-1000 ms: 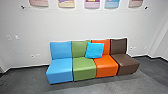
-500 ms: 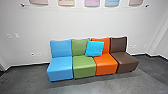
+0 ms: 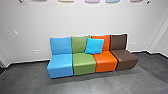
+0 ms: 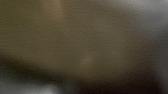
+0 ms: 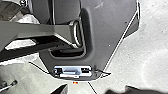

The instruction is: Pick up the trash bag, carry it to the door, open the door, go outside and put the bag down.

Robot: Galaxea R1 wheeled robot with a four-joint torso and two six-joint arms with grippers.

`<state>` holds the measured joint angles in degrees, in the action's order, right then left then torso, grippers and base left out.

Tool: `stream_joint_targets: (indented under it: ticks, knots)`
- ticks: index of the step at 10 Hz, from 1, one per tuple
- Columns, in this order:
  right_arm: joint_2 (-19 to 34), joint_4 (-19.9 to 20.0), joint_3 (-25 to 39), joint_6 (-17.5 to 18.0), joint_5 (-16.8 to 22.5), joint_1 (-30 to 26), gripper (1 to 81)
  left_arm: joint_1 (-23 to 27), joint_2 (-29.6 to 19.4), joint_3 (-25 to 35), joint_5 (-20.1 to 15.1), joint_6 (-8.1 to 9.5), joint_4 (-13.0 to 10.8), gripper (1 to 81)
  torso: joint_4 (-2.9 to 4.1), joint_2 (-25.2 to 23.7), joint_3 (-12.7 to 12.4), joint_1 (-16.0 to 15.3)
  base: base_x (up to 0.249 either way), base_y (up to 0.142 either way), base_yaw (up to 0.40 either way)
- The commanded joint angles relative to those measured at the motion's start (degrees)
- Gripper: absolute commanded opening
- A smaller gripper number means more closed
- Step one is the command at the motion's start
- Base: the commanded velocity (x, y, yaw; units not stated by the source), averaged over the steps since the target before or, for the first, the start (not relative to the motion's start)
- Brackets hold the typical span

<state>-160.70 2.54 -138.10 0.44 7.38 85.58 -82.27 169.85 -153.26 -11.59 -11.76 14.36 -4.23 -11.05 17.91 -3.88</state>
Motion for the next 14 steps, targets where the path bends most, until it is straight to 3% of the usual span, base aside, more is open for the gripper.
stream_joint_targets:
  ticks: [1, 2, 3, 4, 5, 7, 8, 9, 10, 14]
  knots:
    - [0.6, -0.3, -0.5, -0.2, 3.7, -2.1, 81.1, 1.7, 0.3, 0.0, -5.1, -0.36, -0.1, 1.0, 0.0, 0.0, -11.2, 0.0, 0.0, 0.0, 0.0]
    - [0.4, -0.3, -1.0, -0.2, 3.7, -2.0, 81.1, 1.7, 0.5, 0.0, -5.1, -0.36, -0.1, 1.0, 0.0, 0.6, -7.0, 0.3, 0.0, 0.0, 0.0]
    - [-0.3, -0.3, -1.9, -0.2, 3.7, -1.9, 81.1, 1.7, 0.8, -0.1, -5.1, -0.28, -0.1, 1.0, 0.0, 0.8, -20.3, 0.4, 0.0, 0.0, 0.0]
    - [-0.6, -0.3, -2.3, -0.2, 3.7, -1.9, 81.1, 1.7, 0.9, -0.1, -5.1, -0.28, -0.1, 1.0, 0.0, 0.8, -11.2, 0.5, 0.0, 0.0, 0.0]
    - [-0.8, -0.3, -2.4, -0.2, 3.7, -1.9, 81.1, 1.7, 1.1, -0.1, -5.1, -0.28, -0.1, 1.0, 0.0, 0.8, -7.9, 0.5, 0.0, 0.0, 0.0]
    - [-0.9, -0.3, -2.4, -0.2, 3.7, -1.9, 81.1, 1.7, 1.2, -0.1, -5.1, -0.28, -0.1, 1.0, 0.0, 0.8, -10.1, 0.6, 0.0, 0.0, 0.0]
    - [-1.0, -0.3, -2.4, -0.2, 3.7, -1.9, 81.1, 1.7, 1.1, -0.1, -5.2, -0.36, -0.2, 1.0, 0.0, 6.5, -10.6, 3.9, 0.0, 0.0, 0.0]
    - [-1.1, -0.4, -2.4, -0.2, 3.7, -2.1, 81.1, 1.7, 1.3, -0.1, -5.3, -0.36, -0.3, 1.0, 0.0, 11.0, -10.5, 3.9, 0.0, 0.0, 0.0]
    - [-1.1, -0.4, -2.4, -0.2, 3.7, -2.1, 81.1, 1.7, 1.5, -0.1, -5.5, -0.45, -0.4, 1.0, 0.0, 7.3, -10.3, 3.9, 0.0, 0.0, 0.0]
    - [-1.4, -0.4, -2.7, -0.2, 3.7, -2.1, 81.1, 1.7, 1.5, -0.1, -5.7, -0.54, -0.4, 1.0, 0.0, 11.0, -10.3, 3.9, 0.0, 0.0, 0.0]
